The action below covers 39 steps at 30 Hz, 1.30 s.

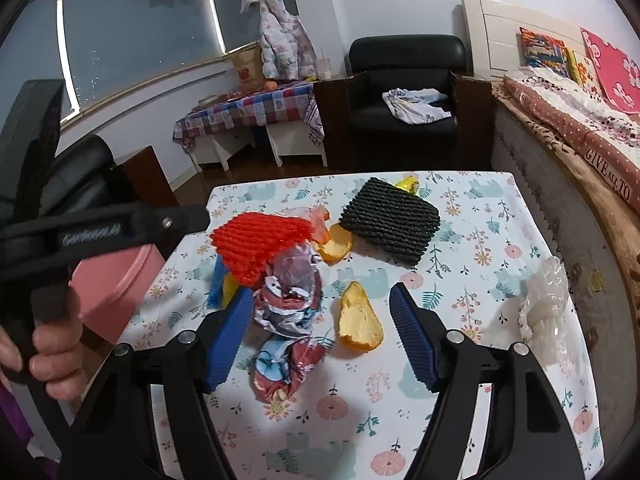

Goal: Collect trash
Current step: 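Reach the left gripper to the red mesh foam sleeve and grasp it, then grasp the black mesh foam sleeve with the right gripper while the left holds the red foam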

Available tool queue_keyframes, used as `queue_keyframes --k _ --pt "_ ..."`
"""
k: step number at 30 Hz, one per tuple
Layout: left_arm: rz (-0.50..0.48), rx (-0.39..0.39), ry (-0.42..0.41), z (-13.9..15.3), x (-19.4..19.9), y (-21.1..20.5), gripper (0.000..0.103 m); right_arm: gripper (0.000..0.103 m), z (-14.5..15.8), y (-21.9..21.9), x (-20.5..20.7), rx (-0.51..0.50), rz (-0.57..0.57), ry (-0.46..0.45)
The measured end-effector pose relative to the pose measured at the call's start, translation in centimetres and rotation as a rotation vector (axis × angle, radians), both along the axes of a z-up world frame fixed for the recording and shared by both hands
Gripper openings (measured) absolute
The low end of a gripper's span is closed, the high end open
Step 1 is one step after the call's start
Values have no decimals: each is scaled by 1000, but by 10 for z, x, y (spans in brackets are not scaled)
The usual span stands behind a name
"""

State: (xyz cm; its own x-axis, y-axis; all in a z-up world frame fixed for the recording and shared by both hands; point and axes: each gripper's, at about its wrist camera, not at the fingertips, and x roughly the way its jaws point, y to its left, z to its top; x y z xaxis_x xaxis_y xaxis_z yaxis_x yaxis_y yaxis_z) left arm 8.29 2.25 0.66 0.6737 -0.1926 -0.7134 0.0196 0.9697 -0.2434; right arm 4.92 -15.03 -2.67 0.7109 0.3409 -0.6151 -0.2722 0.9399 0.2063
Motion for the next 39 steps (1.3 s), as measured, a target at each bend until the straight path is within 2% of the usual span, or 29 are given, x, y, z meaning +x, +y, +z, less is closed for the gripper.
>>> queue_keyframes --k 4,10,11,13,14,17,24,31,35,39 --pt "33 5 58 -14 21 -2 55 71 -3 -7 4 4 -11 9" --pt "24 -25 139 -35 36 -6 54 71 -9 -16 10 15 -22 33" --pt "21 -31 147 -37 37 -7 45 71 -10 -17 10 15 -20 36" --pt "13 -35 153 -40 38 -11 36 71 -12 -18 11 15 -15 41" --pt "12 -30 147 -40 37 -13 25 71 -14 -18 11 16 -11 44" --pt "11 -19 125 -38 31 -16 13 71 -16 -18 13 18 0 51" --pt "14 -10 44 -17 9 -16 10 71 -15 -18 15 21 21 42" --pt "18 -13 -44 7 -17 -5 9 71 -5 -28 22 26 -14 12" --pt "22 -15 -74 15 -23 2 9 71 1 -31 40 -16 -44 -16" --pt "35 13 -104 21 -26 9 9 71 -4 -26 69 -66 -50 2"
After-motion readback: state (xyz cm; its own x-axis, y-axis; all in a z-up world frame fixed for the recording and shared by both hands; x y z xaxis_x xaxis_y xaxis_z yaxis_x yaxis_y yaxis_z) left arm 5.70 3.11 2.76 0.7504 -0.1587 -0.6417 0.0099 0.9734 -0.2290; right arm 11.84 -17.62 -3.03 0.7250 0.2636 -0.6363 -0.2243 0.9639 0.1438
